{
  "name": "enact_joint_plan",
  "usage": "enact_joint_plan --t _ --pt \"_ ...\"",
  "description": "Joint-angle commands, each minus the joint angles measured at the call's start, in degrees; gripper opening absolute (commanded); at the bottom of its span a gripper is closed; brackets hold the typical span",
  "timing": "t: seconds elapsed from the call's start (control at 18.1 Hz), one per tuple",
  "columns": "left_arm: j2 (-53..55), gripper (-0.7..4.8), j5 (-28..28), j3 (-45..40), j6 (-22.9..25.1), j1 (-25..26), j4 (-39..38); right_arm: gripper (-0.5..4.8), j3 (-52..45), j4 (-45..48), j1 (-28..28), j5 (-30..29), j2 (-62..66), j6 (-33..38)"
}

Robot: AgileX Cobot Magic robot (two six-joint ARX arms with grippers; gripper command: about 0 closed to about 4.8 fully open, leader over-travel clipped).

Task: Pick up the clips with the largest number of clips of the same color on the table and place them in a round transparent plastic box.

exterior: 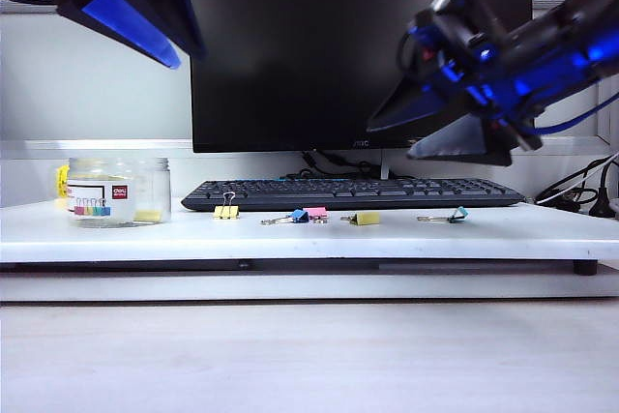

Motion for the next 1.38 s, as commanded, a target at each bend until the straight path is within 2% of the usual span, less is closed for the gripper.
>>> enact_joint_plan --t 0.06,0.39,0.61,0.83,1.38 --pt "-0.2 1.75 -0.2 0.1 0.7 0.1 0.1 2.97 1.7 1.1 0.1 -0.3 1.7 -0.3" --pt "-0.2 1.75 -0.2 0.1 1.1 0.1 1.2 2.96 4.7 0.6 1.5 -0.2 4.6 -0.4" --pt "-0.2 1.75 -0.2 0.1 1.2 0.1 1.1 2.94 6.4 -1.5 3.9 0.3 7.5 -6.2" --pt "-0.2 1.75 -0.2 0.1 1.3 0.1 1.0 2.92 6.7 -5.2 5.5 7.0 8.0 -15.4" --pt "-0.2 1.75 -0.2 0.1 1.2 0.0 1.2 2.92 6.7 -4.8 5.5 11.5 8.4 -19.7"
